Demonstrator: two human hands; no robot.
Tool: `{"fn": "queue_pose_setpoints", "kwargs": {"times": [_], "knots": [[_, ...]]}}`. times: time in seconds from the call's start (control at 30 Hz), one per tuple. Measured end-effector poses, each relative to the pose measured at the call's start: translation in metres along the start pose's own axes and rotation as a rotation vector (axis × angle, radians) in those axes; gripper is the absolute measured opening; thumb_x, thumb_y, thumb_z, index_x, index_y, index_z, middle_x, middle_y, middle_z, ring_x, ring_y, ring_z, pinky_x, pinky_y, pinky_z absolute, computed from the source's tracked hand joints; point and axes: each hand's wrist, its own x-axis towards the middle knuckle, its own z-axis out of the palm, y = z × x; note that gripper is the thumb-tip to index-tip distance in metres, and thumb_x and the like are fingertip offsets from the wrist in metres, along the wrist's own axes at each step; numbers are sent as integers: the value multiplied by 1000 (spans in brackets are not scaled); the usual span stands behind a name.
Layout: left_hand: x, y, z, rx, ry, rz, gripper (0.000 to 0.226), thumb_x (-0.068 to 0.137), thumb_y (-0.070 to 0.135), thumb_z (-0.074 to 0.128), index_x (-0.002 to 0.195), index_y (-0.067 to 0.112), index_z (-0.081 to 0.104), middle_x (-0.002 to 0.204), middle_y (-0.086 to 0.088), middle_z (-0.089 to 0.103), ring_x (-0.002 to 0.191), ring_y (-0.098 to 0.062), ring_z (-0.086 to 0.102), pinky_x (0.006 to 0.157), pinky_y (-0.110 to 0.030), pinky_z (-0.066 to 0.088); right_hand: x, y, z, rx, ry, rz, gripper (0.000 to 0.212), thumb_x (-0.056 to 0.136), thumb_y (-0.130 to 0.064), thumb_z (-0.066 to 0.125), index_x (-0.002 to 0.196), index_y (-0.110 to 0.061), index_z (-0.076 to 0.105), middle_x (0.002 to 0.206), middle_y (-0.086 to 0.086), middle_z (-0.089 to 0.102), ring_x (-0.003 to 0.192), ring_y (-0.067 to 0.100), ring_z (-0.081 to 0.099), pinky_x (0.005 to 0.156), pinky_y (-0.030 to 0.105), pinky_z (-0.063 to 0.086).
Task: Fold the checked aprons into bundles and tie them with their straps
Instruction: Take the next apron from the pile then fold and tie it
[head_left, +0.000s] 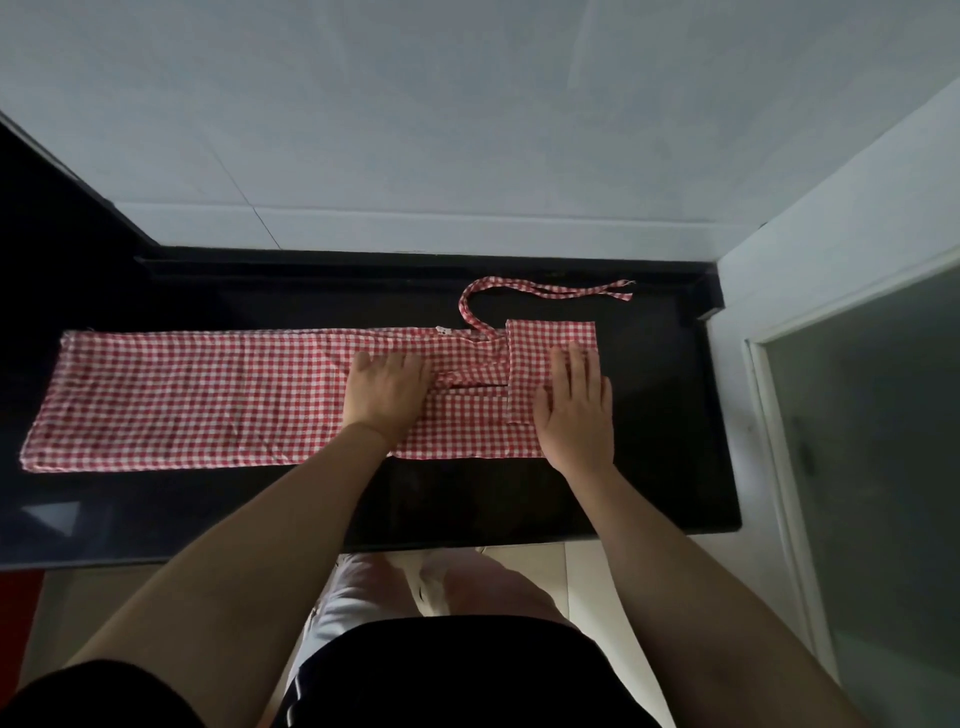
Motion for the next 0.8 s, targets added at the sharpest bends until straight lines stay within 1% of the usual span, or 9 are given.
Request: {"fn": "queue_pose_setpoints", "kwargs": {"times": [0.1,0.2,0.27,0.33,0.4,0.47,0.57,0.63,0.8], "knots": [[2,4,8,-97,86,-104,18,100,23,45,106,11,58,100,-9,65,91,-28,62,87,-46,46,2,9,-5,-33,-25,3,62,102,-48,20,158,-21,14,166,9,11,152,32,7,122,50,8],[2,8,13,-125,140,-43,30,94,13,51,123,10,56,117,-14,59,107,-32,56,92,-49,47,8,-6,-16,-32,-16,12,58,102,-38,33,155,-16,25,164,10,15,153,29,6,122,49,2],[3,11,13,-216,142,-44,37,93,10,47,129,11,53,132,-14,53,122,-33,50,102,-50,41,15,-22,-20,32,12,-26,57,103,-38,24,155,-15,23,165,9,13,153,24,4,123,44,1],[3,12,16,-308,127,-83,41,95,11,42,135,13,50,144,-12,46,136,-32,39,113,-49,31,19,-28,-14,76,-13,-89,60,103,-43,10,158,-19,13,166,5,7,153,20,-1,124,42,0],[-1,9,21,-338,118,-102,42,101,18,36,142,18,44,152,-8,38,145,-28,27,119,-49,19,16,-21,-5,44,-49,-124,62,102,-48,2,158,-22,4,167,3,0,153,19,-6,124,42,-2],[-3,2,25,-352,113,-116,43,105,28,30,147,23,38,158,-5,32,149,-24,19,123,-47,10,12,-9,1,16,-39,-119,61,103,-49,-1,158,-22,0,167,2,-4,153,18,-9,124,43,-1],[-5,-3,28,-317,9,-113,55,104,47,13,155,28,20,165,0,10,153,-20,0,123,-46,-4,10,4,3,16,-39,-98,59,104,-51,1,158,-26,-3,167,1,-6,152,17,-11,124,45,0],[-6,1,30,-282,-36,-78,62,101,52,3,158,30,11,166,1,0,152,-19,-10,122,-47,-8,10,12,2,8,-33,-85,60,104,-51,2,158,-26,-2,166,0,-5,152,17,-10,124,45,-3],[3,16,23,-209,-145,-62,63,97,59,-2,156,36,-6,164,2,-16,149,-26,-22,119,-58,-11,17,29,-4,-19,-69,-63,58,105,-47,9,159,-25,5,167,2,-2,153,18,-8,124,46,-2]]}}
